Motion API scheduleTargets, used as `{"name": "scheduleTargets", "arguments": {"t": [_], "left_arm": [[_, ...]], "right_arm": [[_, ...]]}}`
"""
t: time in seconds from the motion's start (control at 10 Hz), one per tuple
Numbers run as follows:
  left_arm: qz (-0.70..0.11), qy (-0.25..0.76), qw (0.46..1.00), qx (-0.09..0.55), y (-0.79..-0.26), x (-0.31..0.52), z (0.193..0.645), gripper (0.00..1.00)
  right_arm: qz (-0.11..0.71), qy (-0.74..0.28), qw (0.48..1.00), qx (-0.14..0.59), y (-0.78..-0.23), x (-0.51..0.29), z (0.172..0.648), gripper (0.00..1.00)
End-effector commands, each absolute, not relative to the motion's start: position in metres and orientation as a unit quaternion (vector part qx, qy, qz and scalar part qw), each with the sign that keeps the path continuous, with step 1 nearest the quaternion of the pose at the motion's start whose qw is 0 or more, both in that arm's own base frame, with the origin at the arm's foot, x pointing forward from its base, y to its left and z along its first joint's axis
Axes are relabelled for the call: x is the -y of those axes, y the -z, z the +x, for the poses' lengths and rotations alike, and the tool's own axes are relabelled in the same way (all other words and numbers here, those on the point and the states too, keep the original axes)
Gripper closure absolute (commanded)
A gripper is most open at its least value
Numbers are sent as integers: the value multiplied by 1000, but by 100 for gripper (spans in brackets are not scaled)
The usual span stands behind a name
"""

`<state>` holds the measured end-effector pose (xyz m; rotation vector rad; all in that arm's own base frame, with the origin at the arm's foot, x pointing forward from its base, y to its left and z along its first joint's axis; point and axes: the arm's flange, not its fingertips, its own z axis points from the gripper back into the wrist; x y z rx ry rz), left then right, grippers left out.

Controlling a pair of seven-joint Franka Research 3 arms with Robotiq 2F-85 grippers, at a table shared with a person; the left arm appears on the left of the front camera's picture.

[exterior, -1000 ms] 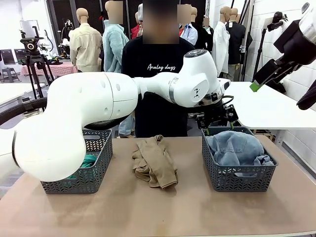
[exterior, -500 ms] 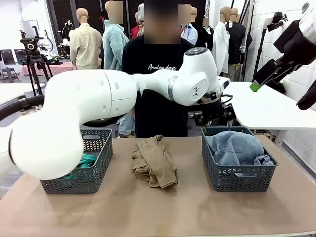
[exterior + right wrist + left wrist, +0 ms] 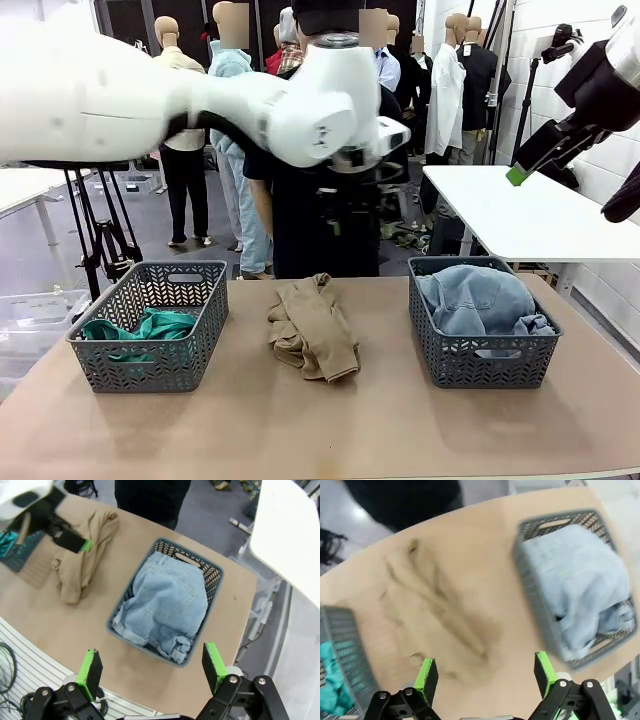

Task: Sort the tops and bottoms.
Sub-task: Lift clothes from the center of the table with your right hand.

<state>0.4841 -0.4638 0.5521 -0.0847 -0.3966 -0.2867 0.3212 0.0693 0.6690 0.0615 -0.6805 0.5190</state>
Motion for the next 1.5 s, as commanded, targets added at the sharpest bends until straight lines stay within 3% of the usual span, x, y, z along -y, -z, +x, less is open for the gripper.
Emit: {"name": "scheduleTargets", "arguments": {"t": [0.0, 0.2, 0.3, 0.4, 0.7, 0.8, 1.1, 1.4], "left_arm": [[8, 151, 972, 177, -546, 413, 461, 0], [13, 139, 974, 177, -556, 402, 441, 0], [19, 70, 978, 198, -565, 417, 442, 0], [15, 139, 975, 171, -553, 403, 457, 0], [15, 123, 977, 175, -557, 407, 448, 0], [5, 162, 971, 175, -559, 406, 445, 0], [-35, 243, 958, 146, -585, 334, 445, 0], [4, 262, 958, 116, -600, 263, 450, 0]], "right_arm": [[24, -251, 911, 327, -668, -71, 321, 0], [24, -251, 911, 327, -668, -71, 321, 0], [24, -251, 911, 327, -668, -71, 321, 0], [24, -251, 911, 327, -668, -71, 321, 0], [24, -251, 911, 327, -668, -71, 321, 0], [24, -251, 911, 327, -668, -71, 321, 0], [24, -251, 911, 327, -668, -71, 321, 0], [24, -251, 911, 327, -668, -71, 321, 0]]}}
